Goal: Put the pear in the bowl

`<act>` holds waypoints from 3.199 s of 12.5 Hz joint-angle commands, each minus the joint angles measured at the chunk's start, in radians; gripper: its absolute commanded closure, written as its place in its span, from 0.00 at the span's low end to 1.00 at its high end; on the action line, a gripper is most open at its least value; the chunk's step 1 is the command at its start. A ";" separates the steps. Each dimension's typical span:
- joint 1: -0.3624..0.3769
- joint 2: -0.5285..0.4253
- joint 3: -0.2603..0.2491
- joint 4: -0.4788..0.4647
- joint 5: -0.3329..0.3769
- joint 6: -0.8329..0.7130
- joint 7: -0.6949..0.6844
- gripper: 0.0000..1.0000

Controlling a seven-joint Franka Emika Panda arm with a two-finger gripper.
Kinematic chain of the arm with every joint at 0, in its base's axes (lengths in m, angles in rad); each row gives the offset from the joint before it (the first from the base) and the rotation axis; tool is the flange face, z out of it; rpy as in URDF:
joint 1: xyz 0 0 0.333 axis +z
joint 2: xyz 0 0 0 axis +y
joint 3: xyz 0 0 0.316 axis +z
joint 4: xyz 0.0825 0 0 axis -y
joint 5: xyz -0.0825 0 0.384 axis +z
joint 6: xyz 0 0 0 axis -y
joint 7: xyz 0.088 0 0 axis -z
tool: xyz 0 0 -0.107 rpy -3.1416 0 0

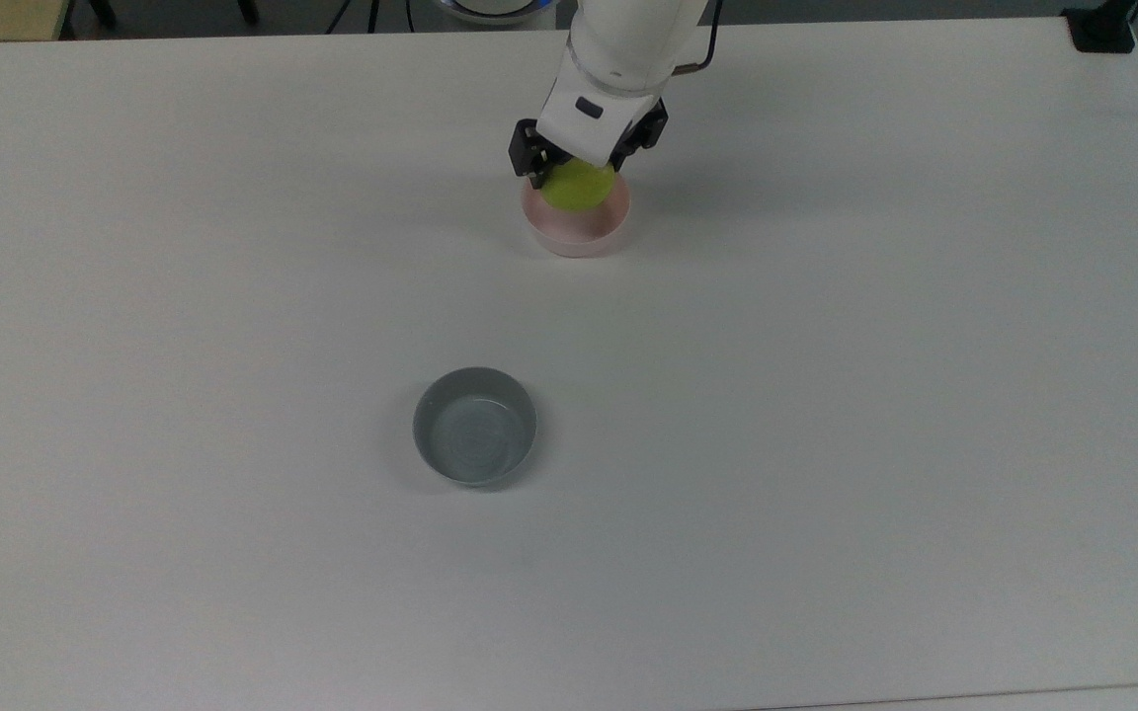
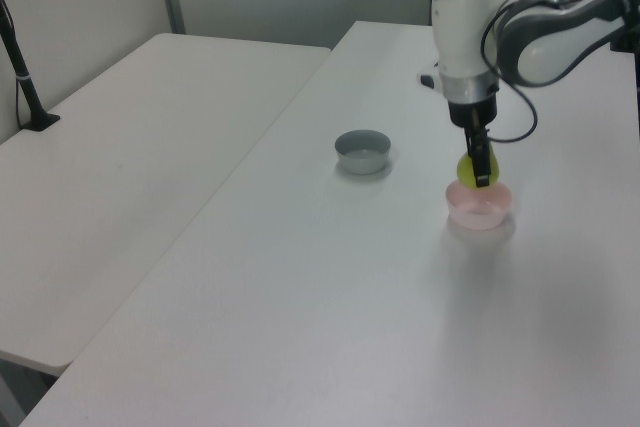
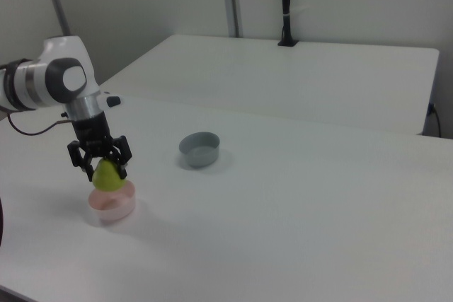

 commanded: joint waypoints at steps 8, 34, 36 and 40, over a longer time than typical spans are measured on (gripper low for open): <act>0.012 0.068 -0.008 -0.005 -0.018 0.038 0.046 0.31; -0.072 -0.021 -0.023 0.435 0.001 -0.301 0.059 0.00; -0.133 -0.046 -0.023 0.461 0.046 -0.323 0.057 0.00; -0.232 -0.083 -0.023 0.478 0.108 -0.400 0.030 0.00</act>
